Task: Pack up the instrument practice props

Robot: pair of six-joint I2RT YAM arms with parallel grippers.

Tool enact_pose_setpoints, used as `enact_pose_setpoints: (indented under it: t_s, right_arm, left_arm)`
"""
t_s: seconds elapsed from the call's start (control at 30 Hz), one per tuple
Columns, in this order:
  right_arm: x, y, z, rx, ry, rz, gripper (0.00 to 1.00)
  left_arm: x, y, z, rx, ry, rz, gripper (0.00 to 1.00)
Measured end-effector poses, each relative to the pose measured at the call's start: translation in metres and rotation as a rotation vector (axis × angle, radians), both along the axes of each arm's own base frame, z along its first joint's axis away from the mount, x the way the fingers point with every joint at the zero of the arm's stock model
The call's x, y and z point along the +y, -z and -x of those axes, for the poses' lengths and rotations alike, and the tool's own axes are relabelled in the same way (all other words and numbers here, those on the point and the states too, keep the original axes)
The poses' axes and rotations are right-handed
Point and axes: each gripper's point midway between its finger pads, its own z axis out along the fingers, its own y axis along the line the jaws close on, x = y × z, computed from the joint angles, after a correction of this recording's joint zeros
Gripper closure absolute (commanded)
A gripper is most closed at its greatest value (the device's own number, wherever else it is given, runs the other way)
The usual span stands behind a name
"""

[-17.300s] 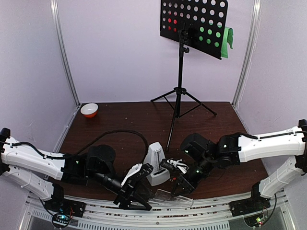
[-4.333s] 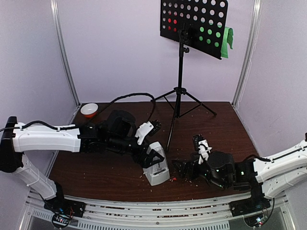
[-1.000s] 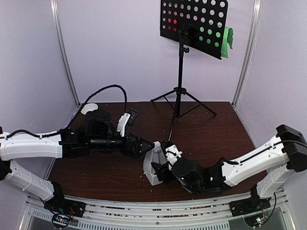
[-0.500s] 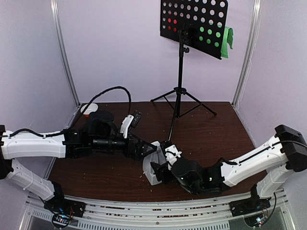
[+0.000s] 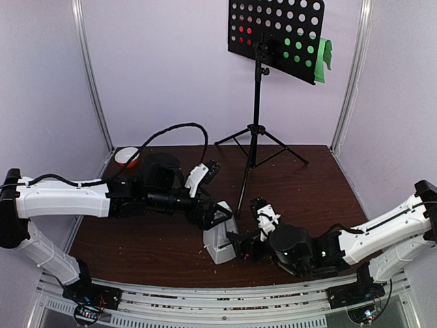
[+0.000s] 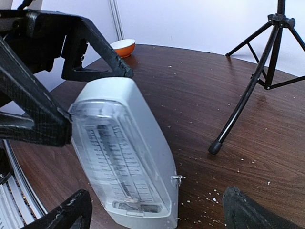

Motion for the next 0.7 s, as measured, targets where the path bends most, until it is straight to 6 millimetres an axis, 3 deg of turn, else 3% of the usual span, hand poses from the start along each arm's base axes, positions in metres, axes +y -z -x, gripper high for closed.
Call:
enact_pose_setpoints:
  t_s: [0.17,0.4,0.57,0.7]
  right_arm:
    - [-0.031,0.004,0.0,0.013,0.054,-0.009,0.01]
    - [-0.071,0.016,-0.006,0.03,0.154,-0.013,0.01]
    - [-0.086,0.018,-0.009,0.035,0.205,-0.034,0.01]
    - [-0.09,0.02,-0.009,0.038,0.222,-0.034,0.01]
  left_arm:
    - [-0.004,0.011,-0.002,-0.025,0.024,-0.052,0.13]
    - [-0.008,0.023,0.004,-0.072,0.025,-0.118,0.4]
    - [-0.008,0.023,0.002,-0.113,-0.012,-0.142,0.53]
    - [-0.007,0.022,0.002,-0.135,-0.036,-0.152,0.55]
